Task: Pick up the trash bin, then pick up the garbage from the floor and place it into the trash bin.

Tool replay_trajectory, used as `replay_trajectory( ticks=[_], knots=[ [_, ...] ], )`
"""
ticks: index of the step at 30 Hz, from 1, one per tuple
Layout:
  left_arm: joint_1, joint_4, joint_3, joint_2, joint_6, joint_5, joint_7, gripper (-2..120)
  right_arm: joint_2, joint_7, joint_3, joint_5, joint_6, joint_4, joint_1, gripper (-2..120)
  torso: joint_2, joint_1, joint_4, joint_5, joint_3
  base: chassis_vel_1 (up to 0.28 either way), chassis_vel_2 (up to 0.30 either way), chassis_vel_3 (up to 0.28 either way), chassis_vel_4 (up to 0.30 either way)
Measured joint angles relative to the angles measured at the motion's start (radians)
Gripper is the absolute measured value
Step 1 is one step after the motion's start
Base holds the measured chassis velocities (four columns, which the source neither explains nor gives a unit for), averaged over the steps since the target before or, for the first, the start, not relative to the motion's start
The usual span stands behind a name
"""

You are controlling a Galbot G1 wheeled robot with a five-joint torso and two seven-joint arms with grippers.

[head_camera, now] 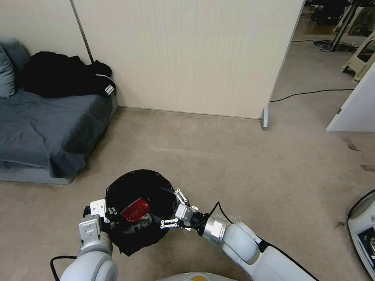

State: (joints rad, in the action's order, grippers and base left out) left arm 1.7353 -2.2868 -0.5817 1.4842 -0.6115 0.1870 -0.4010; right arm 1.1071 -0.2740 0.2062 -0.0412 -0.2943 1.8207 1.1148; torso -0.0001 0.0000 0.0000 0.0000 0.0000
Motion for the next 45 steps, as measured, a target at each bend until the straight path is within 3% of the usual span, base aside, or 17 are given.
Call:
replay_trajectory(
  ticks=[9, 12, 18, 20, 25, 45],
  knots=[
    [-0.001, 0.005, -0.014, -0.009, 0.012, -0.021, 0.014, 0, 0.012, 0.094, -0.107, -0.019, 0.061, 0.192, 0.058, 112, 0.0, 0.0, 0.0001, -0.0001, 0.0, 0.0, 0.0, 0.0, 0.0],
    [0.01, -0.001, -0.029, -0.027, 0.02, -0.008, 0.015, 0, 0.098, 0.205, -0.291, 0.008, 0.132, 0.327, 0.231, 114, 0.0, 0.0, 0.0, 0.0, 0.0, 0.0, 0.0, 0.0, 0.0],
    [0.004, -0.019, -0.036, -0.036, 0.021, 0.027, 0.013, 0, 0.204, 0.275, -0.412, 0.056, 0.111, 0.357, 0.409, 112, 0.0, 0.0, -0.0002, -0.0001, 0.0, 0.0, 0.0, 0.0, 0.0],
    [-0.001, -0.026, -0.038, -0.036, 0.021, 0.045, 0.008, 0, 0.259, 0.293, -0.429, 0.085, 0.082, 0.337, 0.501, 109, 0.0, 0.0, -0.0004, -0.0001, 0.0, 0.0, 0.0, 0.0, 0.0],
    [0.001, -0.038, -0.041, -0.037, 0.02, 0.068, 0.004, 0, 0.33, 0.314, -0.431, 0.112, 0.035, 0.276, 0.568, 101, 0.0, 0.0, -0.0001, 0.0, 0.0, 0.0, 0.0, 0.0, 0.0],
    [0.039, -0.076, -0.032, -0.023, 0.013, 0.067, 0.003, 0, 0.314, 0.315, -0.448, 0.051, -0.023, 0.249, 0.529, 100, 0.0, 0.0, 0.0, 0.0, 0.0, 0.029, 0.032, 0.034, 0.031]
  ],
)
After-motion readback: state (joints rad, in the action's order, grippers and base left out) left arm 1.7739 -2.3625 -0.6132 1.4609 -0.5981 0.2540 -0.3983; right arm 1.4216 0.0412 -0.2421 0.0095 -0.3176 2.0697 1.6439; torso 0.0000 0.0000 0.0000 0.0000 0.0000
